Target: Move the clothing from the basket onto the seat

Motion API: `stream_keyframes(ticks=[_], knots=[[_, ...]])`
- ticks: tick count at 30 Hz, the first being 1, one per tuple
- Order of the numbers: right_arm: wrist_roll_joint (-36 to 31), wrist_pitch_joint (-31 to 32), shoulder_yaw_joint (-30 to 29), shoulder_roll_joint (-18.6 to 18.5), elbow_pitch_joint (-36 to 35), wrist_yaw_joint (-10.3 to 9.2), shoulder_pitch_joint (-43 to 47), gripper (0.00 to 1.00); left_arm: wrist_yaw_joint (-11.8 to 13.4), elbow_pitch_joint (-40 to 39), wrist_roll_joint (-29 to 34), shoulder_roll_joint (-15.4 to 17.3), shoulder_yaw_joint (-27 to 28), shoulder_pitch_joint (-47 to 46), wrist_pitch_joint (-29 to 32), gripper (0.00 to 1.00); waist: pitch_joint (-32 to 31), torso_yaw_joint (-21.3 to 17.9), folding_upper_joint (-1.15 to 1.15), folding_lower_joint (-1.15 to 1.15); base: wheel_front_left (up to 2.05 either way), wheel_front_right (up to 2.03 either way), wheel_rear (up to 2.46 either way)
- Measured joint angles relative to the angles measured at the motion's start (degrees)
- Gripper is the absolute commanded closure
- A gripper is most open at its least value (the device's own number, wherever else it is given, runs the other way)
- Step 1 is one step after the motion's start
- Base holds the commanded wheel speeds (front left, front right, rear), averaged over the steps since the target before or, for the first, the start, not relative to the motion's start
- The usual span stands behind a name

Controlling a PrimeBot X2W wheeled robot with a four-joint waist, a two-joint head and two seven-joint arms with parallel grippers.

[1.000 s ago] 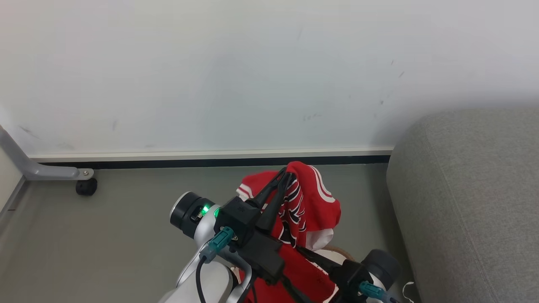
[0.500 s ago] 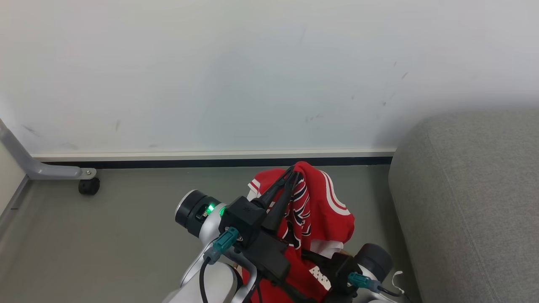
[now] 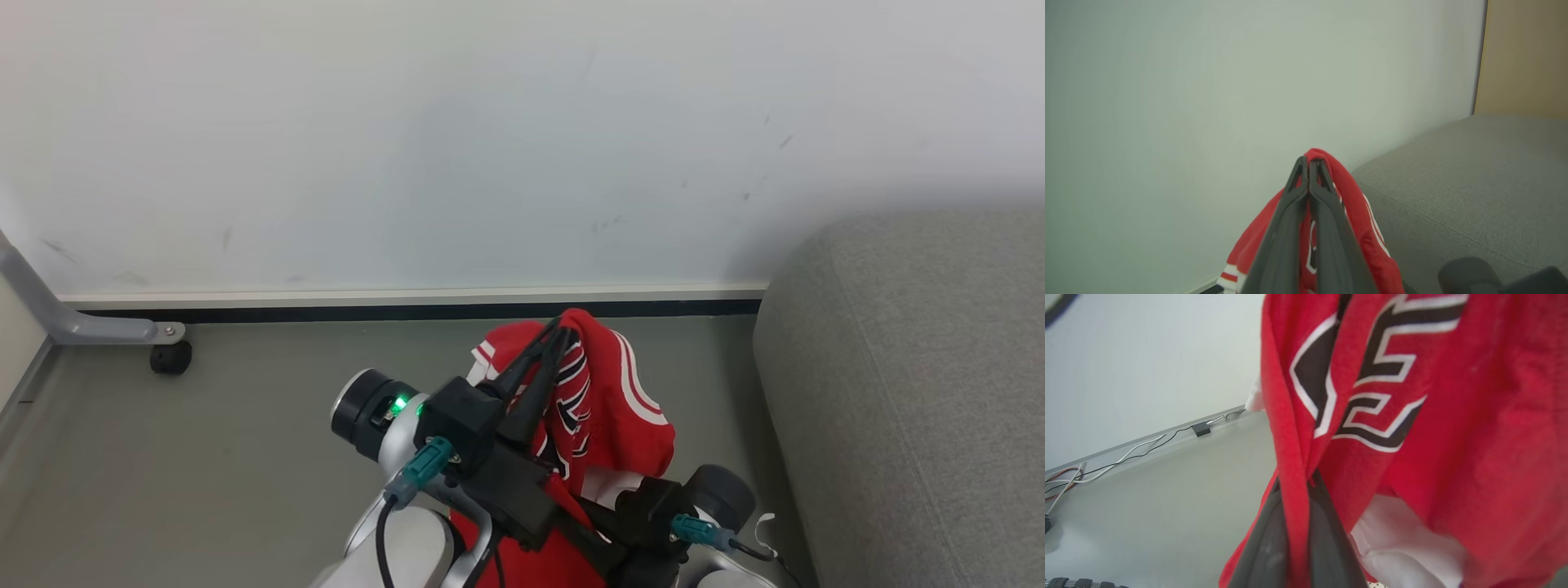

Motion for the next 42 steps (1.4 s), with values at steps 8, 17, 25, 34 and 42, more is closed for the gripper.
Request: stream_keyframes(ticks=[8,17,25,34,42], knots=[[2.1,-0.8,-2.7,-1.7,-0.3,0.0,0.1,1.0,0.8,1.2,-1.7,0.1,1.7,1.7,-0.1,0.42,0.4,-1.5,0.0,0.0,0.0,0.0,0.0],[3.5,-1.5,-8.1,-5.2,-2.2,-1.22,0.3,1.0,1.0,2.3,-2.8,0.3,2.8,3.3,-1.1,0.0,0.7,-3.6,0.0,0.0,0.0,0.0,0.0],[4.6,-1.7,-12.7,-8.6,-5.0,-4.01,1.9,1.0,0.9,2.2,-3.1,0.8,3.0,5.2,-1.6,0.0,0.7,-5.3,0.0,0.0,0.0,0.0,0.0],[5.5,-1.8,-18.8,-13.3,-11.4,-8.89,6.9,1.0,0.3,1.6,-4.6,1.0,1.3,8.6,-2.4,0.0,0.7,-8.7,0.0,0.0,0.0,0.0,0.0],[5.4,-1.8,-22.3,-16.9,-16.9,-11.26,9.9,1.0,-0.2,1.1,-4.6,0.9,-0.5,10.3,-2.6,0.0,0.8,-13.1,0.0,0.0,0.0,0.0,0.0]])
